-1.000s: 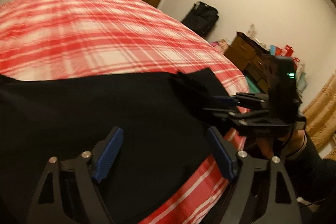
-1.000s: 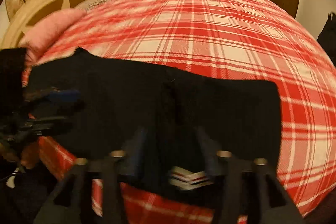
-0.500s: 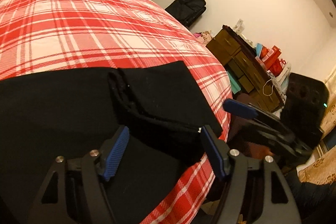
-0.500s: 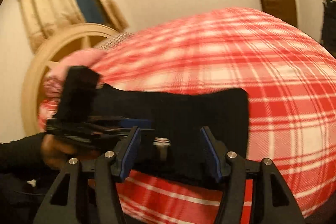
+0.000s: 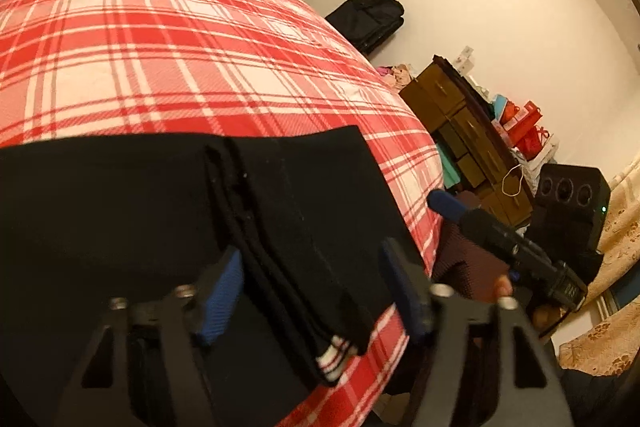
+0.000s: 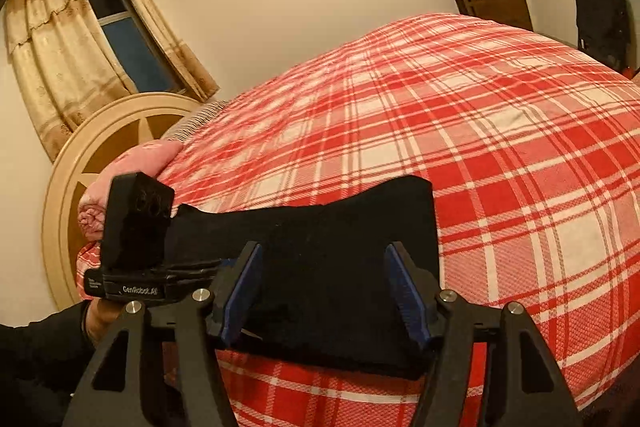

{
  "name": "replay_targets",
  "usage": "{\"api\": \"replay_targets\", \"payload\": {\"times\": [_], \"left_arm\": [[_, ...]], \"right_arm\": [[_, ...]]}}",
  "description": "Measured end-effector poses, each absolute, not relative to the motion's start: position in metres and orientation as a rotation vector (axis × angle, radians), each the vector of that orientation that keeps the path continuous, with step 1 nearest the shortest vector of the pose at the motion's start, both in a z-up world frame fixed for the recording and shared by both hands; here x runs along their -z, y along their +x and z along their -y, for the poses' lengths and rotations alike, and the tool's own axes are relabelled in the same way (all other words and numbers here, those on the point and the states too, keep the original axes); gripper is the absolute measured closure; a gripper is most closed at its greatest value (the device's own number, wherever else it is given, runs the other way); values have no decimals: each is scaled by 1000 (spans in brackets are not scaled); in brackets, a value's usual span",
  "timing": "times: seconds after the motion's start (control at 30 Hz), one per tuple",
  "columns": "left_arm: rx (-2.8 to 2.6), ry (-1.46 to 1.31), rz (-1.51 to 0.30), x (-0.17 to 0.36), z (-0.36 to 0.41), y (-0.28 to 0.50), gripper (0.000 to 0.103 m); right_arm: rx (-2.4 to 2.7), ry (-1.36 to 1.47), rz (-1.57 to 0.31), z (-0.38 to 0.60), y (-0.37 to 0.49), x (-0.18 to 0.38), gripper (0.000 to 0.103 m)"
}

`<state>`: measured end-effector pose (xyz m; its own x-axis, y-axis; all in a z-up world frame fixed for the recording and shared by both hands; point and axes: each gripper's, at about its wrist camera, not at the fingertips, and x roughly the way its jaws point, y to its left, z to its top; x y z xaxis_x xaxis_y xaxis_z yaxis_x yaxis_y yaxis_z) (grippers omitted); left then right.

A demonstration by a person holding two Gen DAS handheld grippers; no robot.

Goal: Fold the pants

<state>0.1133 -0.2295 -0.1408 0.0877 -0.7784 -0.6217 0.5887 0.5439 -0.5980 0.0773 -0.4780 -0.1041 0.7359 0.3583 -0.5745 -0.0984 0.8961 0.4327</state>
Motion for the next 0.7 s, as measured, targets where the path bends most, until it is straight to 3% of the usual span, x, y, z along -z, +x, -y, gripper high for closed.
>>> {"api": "replay_targets", "payload": {"times": [0.07, 0.13, 0.37, 0.7], "left_arm": [[1021, -205, -1103, 144, 236, 116, 84], [1012, -177, -1128, 149, 241, 116, 95], [1015, -141, -1038, 116, 219, 108, 97], [877, -86, -961, 75, 131, 118, 97]], "right_arm": [[-249, 387, -708, 477, 77, 108, 38], [-242, 373, -716, 475, 78, 112, 38], [-212, 339, -693, 476, 77, 114, 38], [-242, 280, -690, 459, 73, 113, 37]]}}
